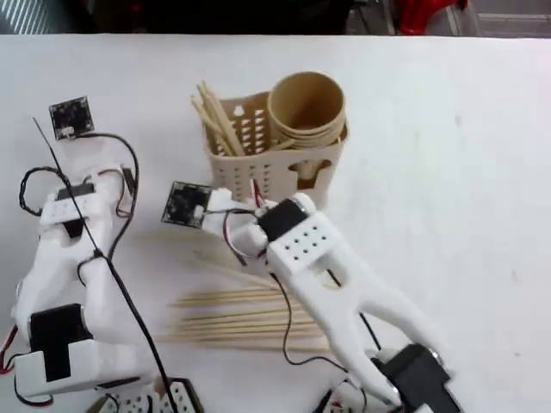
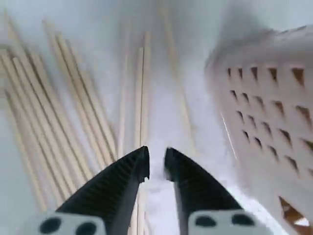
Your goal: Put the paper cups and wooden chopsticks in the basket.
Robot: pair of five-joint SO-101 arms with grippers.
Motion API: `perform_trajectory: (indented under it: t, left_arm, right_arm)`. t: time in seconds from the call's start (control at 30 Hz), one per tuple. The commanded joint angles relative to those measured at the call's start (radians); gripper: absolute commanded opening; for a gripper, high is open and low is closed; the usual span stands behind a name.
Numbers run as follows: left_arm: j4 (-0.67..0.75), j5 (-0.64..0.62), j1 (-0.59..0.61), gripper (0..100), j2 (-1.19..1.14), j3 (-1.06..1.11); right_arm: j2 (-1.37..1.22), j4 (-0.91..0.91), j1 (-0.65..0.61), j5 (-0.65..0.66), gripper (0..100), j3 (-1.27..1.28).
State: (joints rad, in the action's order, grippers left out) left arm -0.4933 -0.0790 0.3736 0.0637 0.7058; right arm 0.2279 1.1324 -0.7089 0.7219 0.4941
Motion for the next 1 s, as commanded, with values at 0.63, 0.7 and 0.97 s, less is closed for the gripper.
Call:
perform_trajectory:
  t: [0.63,0.7,0.97]
  left_arm:
    - [0.020,0.015,-0.012,12,0.012,-0.009]
    - [0.020,0.015,-0.012,12,0.012,-0.009]
    - [0.020,0.015,-0.012,12,0.012,-0.009]
  right_arm:
    - [-0.306,-0.257,0.087,0.161,16.6,0.011]
    - [-0.306,-0.286,0.088,0.157,16.6,0.028]
    - [-0.305,-0.406,0.088,0.157,15.9,0.120]
